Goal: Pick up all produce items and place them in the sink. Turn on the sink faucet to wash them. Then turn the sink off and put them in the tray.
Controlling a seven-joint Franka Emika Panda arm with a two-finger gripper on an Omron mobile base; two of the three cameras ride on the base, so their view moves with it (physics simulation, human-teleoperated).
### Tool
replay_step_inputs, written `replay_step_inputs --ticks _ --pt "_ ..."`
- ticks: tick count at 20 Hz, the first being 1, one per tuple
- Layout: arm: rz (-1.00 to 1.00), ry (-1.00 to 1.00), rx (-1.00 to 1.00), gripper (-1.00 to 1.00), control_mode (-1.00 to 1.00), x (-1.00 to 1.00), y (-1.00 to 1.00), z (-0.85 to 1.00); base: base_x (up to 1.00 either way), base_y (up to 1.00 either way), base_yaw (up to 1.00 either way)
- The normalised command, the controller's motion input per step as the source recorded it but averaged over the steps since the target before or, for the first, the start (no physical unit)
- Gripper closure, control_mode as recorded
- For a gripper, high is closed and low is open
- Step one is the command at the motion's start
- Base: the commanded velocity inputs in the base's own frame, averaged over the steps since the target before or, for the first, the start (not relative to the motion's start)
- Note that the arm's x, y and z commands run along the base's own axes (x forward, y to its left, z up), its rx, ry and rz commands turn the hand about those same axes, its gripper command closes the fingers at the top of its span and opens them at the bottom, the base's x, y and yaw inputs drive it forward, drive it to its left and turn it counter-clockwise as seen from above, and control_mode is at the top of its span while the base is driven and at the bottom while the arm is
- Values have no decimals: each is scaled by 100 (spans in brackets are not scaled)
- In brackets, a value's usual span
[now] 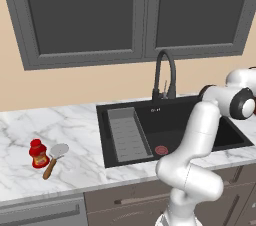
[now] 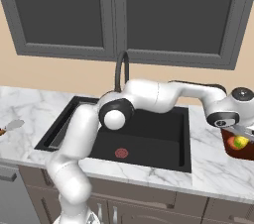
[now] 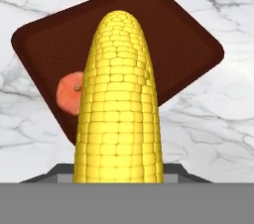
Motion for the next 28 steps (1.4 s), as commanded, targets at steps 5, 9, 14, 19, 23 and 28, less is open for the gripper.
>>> replay_step_inputs --ticks 5,9,14,19,23,28 --pt "0 2 0 100 -100 19 -25 -2 0 0 0" --pt "0 4 0 100 -100 9 -16 -18 0 0 0" --pt "1 4 0 100 -100 6 -11 -21 0 0 0" --pt "3 3 2 100 -100 11 -2 -21 0 0 0" --pt "4 3 3 100 -100 13 -5 -16 0 0 0" --pt "4 5 1 100 -100 14 -5 -16 0 0 0"
